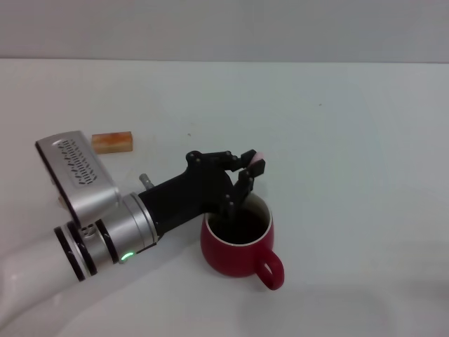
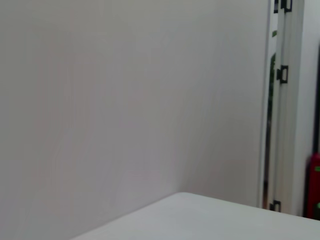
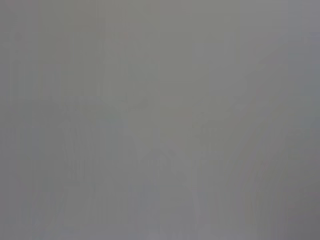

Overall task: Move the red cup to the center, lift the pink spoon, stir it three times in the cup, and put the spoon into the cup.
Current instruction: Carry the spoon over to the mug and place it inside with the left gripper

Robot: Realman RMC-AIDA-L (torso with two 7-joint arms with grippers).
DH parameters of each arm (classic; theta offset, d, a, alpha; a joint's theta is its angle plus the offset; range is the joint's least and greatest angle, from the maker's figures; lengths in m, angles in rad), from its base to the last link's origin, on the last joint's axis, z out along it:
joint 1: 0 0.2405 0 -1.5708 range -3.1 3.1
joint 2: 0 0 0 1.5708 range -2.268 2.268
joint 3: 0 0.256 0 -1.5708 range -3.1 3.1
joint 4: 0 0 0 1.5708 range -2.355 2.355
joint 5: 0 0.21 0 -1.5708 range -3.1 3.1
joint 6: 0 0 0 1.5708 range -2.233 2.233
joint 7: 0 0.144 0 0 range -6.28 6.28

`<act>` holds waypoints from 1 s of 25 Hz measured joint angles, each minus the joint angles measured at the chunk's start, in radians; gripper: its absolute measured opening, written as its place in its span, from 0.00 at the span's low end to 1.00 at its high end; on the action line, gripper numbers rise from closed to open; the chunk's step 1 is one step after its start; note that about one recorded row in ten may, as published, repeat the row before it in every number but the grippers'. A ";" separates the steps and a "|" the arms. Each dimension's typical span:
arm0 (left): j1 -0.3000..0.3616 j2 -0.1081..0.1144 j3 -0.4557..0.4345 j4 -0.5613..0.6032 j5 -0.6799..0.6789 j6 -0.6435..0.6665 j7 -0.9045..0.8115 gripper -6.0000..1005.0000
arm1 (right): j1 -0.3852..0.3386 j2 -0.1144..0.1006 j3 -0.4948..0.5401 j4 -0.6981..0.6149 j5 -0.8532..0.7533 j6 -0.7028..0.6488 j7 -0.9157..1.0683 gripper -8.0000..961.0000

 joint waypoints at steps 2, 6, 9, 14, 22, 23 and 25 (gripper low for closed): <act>0.018 0.001 -0.010 0.015 -0.001 0.000 0.019 0.15 | -0.001 0.000 0.000 0.000 0.000 0.000 0.000 0.34; 0.032 0.003 -0.027 0.025 -0.001 0.001 0.026 0.14 | -0.001 0.000 0.000 0.001 0.000 0.000 0.000 0.35; 0.036 0.003 -0.035 0.026 -0.002 0.001 0.027 0.14 | 0.001 0.000 0.000 0.001 0.000 0.000 0.000 0.35; 0.038 0.001 -0.036 0.026 -0.002 0.011 0.029 0.14 | 0.000 0.000 0.000 0.001 0.000 0.000 0.000 0.35; 0.039 -0.003 -0.031 0.033 -0.003 0.022 0.030 0.14 | 0.002 0.000 0.000 0.000 0.000 0.000 0.000 0.34; 0.039 -0.003 -0.031 0.034 -0.003 0.023 0.030 0.14 | 0.002 0.000 0.000 0.000 0.000 0.000 0.000 0.34; 0.039 -0.004 -0.030 0.034 -0.003 0.024 0.030 0.14 | 0.003 0.000 0.000 0.000 0.000 0.000 0.000 0.35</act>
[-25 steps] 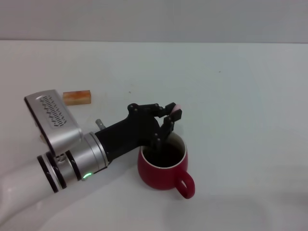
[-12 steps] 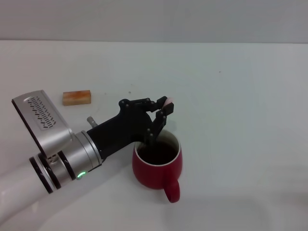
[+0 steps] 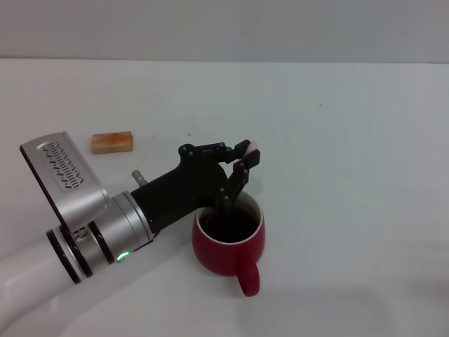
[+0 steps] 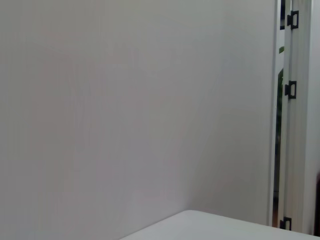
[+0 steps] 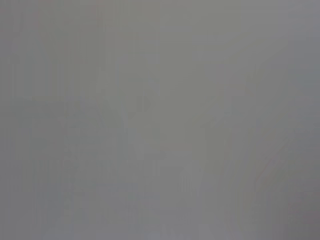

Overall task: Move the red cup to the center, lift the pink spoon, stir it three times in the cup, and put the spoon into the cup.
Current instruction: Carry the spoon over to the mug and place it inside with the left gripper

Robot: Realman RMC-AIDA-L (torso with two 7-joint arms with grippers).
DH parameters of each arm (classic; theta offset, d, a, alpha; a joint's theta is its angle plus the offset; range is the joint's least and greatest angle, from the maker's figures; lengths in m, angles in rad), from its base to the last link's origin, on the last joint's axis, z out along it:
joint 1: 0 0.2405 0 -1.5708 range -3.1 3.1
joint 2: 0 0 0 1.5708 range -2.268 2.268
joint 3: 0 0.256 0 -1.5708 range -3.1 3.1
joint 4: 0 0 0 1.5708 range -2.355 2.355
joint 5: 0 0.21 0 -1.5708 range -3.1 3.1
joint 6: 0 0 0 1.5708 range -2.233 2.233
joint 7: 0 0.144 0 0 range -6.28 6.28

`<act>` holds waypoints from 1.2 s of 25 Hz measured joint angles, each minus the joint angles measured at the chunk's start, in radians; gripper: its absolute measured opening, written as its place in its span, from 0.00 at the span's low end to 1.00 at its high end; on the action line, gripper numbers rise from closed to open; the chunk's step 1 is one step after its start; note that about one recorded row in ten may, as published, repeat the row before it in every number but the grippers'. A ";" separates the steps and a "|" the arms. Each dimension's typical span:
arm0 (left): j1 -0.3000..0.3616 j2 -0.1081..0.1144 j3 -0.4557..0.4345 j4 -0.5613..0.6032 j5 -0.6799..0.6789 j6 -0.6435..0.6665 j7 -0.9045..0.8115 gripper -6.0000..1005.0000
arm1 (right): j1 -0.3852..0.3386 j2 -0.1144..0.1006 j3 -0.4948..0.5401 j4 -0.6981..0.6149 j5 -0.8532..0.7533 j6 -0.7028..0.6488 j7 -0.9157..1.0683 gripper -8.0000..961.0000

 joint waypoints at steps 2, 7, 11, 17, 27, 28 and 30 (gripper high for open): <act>0.000 0.000 0.000 0.001 0.000 0.005 0.000 0.14 | 0.001 0.000 0.000 0.000 0.000 0.000 0.000 0.35; -0.001 -0.001 0.005 0.001 0.000 0.015 0.000 0.15 | 0.003 0.000 0.000 0.000 0.000 0.000 0.000 0.35; -0.004 -0.002 0.008 0.001 0.001 0.017 0.000 0.15 | 0.004 0.000 -0.001 0.000 0.000 0.000 0.000 0.35; -0.007 -0.003 0.014 0.001 0.001 0.033 -0.003 0.15 | 0.006 0.000 -0.010 0.000 0.000 0.000 0.000 0.35; 0.005 -0.006 0.051 -0.004 -0.027 0.077 -0.010 0.15 | 0.014 0.000 -0.016 0.000 0.000 0.000 0.000 0.34; 0.007 -0.005 0.057 -0.005 -0.037 0.083 -0.010 0.15 | 0.014 0.000 -0.016 0.000 0.000 0.000 0.000 0.34; 0.012 -0.004 0.061 -0.006 -0.044 0.094 -0.009 0.15 | 0.014 0.001 -0.020 0.000 0.000 0.000 0.000 0.34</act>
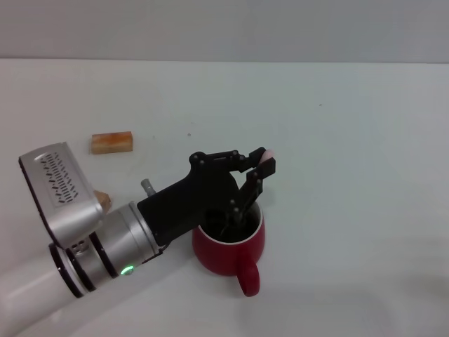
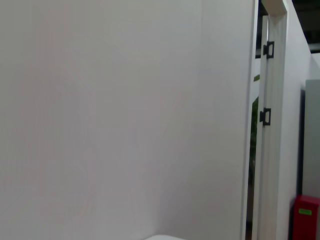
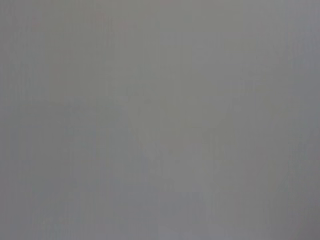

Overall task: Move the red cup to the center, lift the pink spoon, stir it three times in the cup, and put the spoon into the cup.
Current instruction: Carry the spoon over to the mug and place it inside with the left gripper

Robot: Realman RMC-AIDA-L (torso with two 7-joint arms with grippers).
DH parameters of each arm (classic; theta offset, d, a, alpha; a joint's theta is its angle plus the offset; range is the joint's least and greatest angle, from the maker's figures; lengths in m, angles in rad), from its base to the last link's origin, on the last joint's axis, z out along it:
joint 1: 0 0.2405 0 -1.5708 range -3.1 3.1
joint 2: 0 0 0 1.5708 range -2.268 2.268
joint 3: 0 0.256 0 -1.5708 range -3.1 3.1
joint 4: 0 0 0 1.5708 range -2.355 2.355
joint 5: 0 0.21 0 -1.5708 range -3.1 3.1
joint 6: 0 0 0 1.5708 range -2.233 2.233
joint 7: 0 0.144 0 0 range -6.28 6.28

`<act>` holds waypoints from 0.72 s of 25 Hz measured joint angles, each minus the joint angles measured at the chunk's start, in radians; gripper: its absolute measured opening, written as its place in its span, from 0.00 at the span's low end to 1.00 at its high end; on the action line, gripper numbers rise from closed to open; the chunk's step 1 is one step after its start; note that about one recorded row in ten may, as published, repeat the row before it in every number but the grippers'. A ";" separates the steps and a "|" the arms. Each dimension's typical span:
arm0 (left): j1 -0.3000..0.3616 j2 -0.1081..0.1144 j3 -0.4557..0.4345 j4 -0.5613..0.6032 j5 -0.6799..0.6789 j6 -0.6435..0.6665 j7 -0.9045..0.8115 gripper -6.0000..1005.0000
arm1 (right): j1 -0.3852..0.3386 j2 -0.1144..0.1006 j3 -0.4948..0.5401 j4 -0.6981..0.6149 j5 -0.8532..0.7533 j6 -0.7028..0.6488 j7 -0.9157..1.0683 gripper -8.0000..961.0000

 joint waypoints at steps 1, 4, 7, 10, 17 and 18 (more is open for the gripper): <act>0.002 0.000 0.000 0.000 -0.002 0.005 0.000 0.15 | 0.000 0.000 -0.001 0.000 0.000 0.000 0.000 0.34; 0.005 0.001 0.001 0.000 -0.009 0.022 0.001 0.15 | 0.001 0.001 -0.004 0.000 0.000 0.000 0.000 0.34; 0.006 -0.001 0.002 0.002 -0.009 0.028 0.006 0.15 | 0.001 0.001 -0.004 0.000 0.000 0.001 0.000 0.34; -0.003 -0.002 0.004 0.002 -0.009 0.024 0.006 0.15 | 0.001 0.001 -0.004 0.000 0.000 0.001 0.000 0.35; -0.024 -0.002 0.003 -0.002 -0.009 -0.052 0.020 0.15 | -0.005 0.001 -0.004 0.000 0.000 0.001 0.000 0.35; -0.025 -0.003 0.001 -0.002 -0.009 -0.059 0.028 0.15 | -0.005 0.001 -0.003 0.000 0.000 0.001 0.000 0.35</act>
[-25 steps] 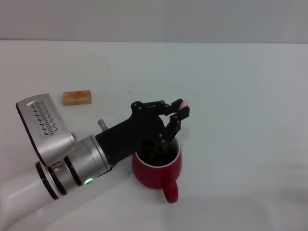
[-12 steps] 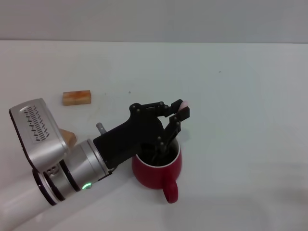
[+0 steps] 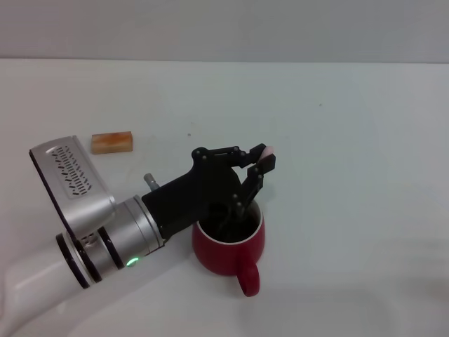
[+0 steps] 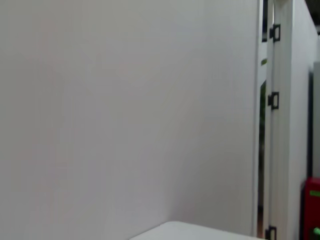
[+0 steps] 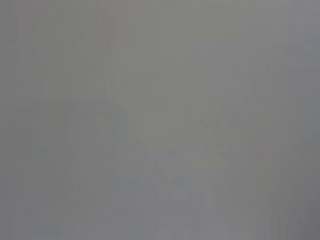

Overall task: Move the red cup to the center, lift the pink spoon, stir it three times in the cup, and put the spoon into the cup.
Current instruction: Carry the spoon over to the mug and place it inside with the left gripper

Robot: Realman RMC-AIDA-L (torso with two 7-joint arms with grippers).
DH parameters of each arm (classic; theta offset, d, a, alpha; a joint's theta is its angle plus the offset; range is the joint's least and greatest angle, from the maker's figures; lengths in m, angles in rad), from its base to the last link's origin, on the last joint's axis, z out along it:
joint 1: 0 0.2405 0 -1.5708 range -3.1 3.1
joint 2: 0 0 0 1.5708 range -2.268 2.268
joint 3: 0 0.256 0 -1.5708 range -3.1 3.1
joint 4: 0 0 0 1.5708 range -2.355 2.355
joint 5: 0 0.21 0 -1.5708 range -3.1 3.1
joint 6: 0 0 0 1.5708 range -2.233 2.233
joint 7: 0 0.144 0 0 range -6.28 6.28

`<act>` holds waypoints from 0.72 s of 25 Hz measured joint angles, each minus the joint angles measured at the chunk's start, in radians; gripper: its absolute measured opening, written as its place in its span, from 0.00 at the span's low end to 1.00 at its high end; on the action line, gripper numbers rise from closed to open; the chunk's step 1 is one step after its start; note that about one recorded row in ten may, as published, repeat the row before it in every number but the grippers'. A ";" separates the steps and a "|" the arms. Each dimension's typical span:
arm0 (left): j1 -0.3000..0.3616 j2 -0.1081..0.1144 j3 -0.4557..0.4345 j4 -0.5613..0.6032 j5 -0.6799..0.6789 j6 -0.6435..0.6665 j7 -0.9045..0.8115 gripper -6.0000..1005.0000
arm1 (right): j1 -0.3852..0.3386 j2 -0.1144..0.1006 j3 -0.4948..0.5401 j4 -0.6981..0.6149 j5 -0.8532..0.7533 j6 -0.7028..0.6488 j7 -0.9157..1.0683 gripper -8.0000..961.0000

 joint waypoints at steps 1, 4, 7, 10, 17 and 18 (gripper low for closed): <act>0.000 0.000 -0.002 0.000 0.000 -0.003 0.006 0.16 | 0.000 0.000 0.000 0.000 0.000 0.000 0.000 0.35; -0.001 0.000 -0.007 -0.001 0.000 -0.009 0.016 0.16 | -0.001 0.000 0.000 0.000 0.000 0.000 0.000 0.35; -0.008 0.000 -0.007 -0.001 0.000 -0.022 0.018 0.16 | 0.000 -0.001 0.000 0.000 0.000 0.000 0.000 0.35; -0.023 0.000 0.000 -0.002 0.000 -0.032 0.020 0.16 | 0.002 -0.001 0.000 0.000 0.000 0.000 0.000 0.35; -0.055 0.000 0.026 -0.002 -0.004 -0.041 0.022 0.16 | 0.003 -0.002 -0.001 0.000 0.000 0.000 0.000 0.34; -0.057 0.000 0.032 -0.001 -0.009 -0.041 0.022 0.16 | 0.003 -0.002 -0.001 0.000 0.000 0.000 0.000 0.34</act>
